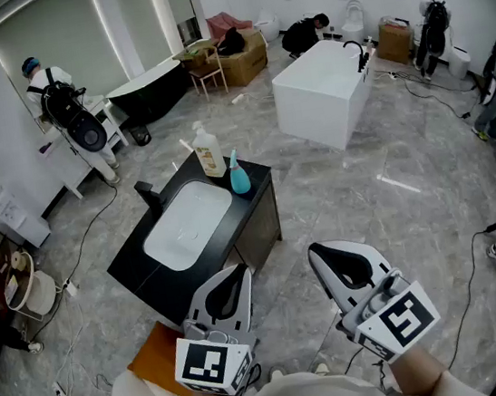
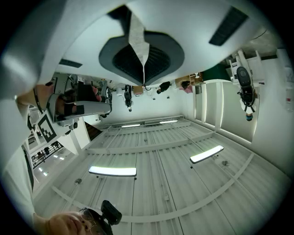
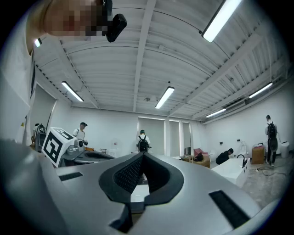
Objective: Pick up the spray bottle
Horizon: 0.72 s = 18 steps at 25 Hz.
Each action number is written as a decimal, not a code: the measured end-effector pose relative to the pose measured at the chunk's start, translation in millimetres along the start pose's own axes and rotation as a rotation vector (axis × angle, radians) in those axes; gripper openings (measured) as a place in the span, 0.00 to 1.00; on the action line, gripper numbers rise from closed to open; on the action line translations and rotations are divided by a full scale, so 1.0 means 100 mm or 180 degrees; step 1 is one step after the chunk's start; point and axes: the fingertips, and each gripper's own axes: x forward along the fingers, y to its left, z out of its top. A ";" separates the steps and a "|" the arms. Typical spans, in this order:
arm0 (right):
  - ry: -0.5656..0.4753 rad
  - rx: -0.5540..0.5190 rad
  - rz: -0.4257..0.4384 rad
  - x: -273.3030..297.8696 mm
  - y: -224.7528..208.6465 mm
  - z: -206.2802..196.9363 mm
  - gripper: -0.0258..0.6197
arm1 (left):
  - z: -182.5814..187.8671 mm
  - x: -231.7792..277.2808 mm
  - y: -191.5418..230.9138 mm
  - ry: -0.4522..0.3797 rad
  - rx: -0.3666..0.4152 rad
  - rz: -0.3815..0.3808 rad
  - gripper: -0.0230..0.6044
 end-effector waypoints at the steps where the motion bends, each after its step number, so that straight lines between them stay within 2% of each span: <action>1: -0.0006 0.0001 0.0018 -0.02 -0.01 0.00 0.08 | 0.01 0.01 -0.03 0.0001 -0.0006 -0.0001 0.08; 6: -0.0031 0.0021 0.0072 -0.17 -0.08 0.02 0.08 | 0.01 0.05 -0.19 0.0043 0.0018 0.0008 0.08; 11: 0.0018 -0.0020 0.0092 -0.34 -0.17 -0.04 0.08 | 0.11 0.16 -0.47 0.0074 0.0144 0.0017 0.08; 18: 0.0029 0.0029 0.0181 -0.59 -0.33 -0.14 0.08 | -0.02 0.22 -0.68 0.0143 0.0306 0.0087 0.08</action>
